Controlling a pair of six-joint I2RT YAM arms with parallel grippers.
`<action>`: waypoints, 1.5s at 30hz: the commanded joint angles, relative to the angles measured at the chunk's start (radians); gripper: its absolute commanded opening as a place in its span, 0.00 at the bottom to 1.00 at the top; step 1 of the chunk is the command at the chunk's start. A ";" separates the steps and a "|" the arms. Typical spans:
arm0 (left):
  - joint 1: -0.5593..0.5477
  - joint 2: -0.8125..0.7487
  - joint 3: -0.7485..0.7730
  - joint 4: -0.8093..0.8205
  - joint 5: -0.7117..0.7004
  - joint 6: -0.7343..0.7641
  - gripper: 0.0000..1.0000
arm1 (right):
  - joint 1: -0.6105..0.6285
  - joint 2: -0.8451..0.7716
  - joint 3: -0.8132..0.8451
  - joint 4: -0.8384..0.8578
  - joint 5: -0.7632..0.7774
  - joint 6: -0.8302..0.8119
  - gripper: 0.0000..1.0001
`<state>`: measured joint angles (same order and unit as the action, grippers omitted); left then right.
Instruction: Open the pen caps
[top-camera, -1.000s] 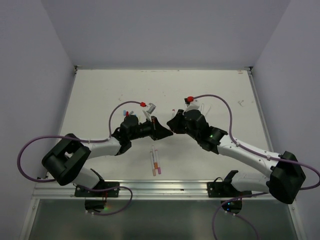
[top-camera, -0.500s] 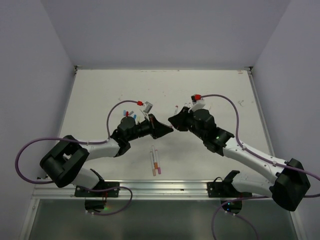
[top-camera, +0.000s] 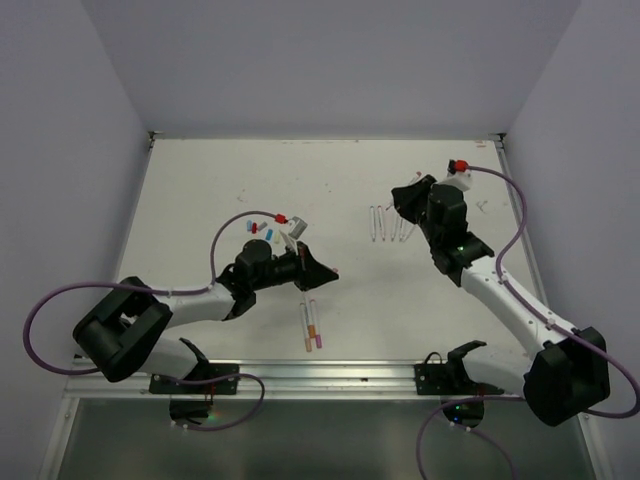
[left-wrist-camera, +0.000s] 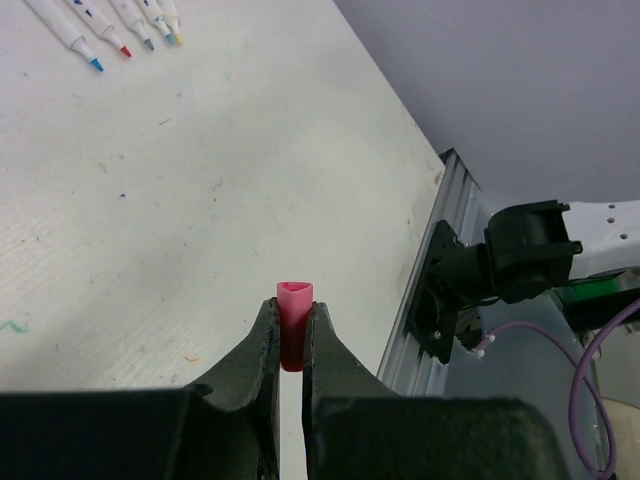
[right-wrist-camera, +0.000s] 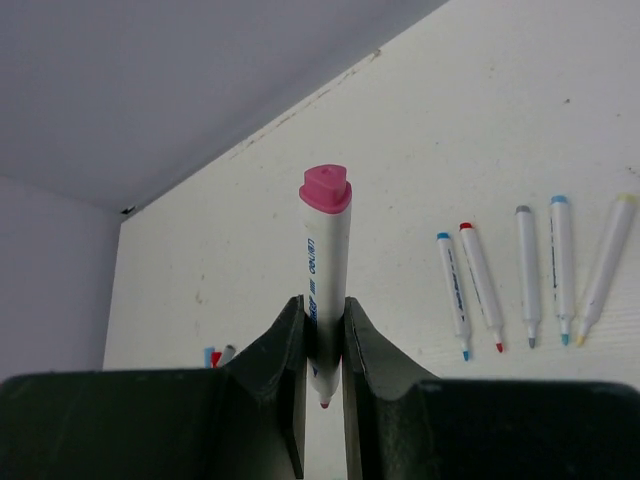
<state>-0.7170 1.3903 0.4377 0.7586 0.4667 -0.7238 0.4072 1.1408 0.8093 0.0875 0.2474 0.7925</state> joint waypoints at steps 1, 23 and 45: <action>-0.004 -0.025 0.006 -0.039 -0.005 0.050 0.00 | -0.011 0.030 0.071 -0.054 0.036 -0.010 0.00; 0.088 0.306 0.546 -0.843 -0.671 0.293 0.00 | -0.295 0.392 0.240 -0.595 -0.016 -0.179 0.00; 0.148 0.412 0.579 -0.823 -0.775 0.334 0.00 | -0.311 0.668 0.393 -0.528 -0.020 -0.223 0.00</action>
<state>-0.5797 1.7962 0.9863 -0.0845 -0.2539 -0.4171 0.1017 1.8004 1.1496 -0.4690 0.2321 0.5877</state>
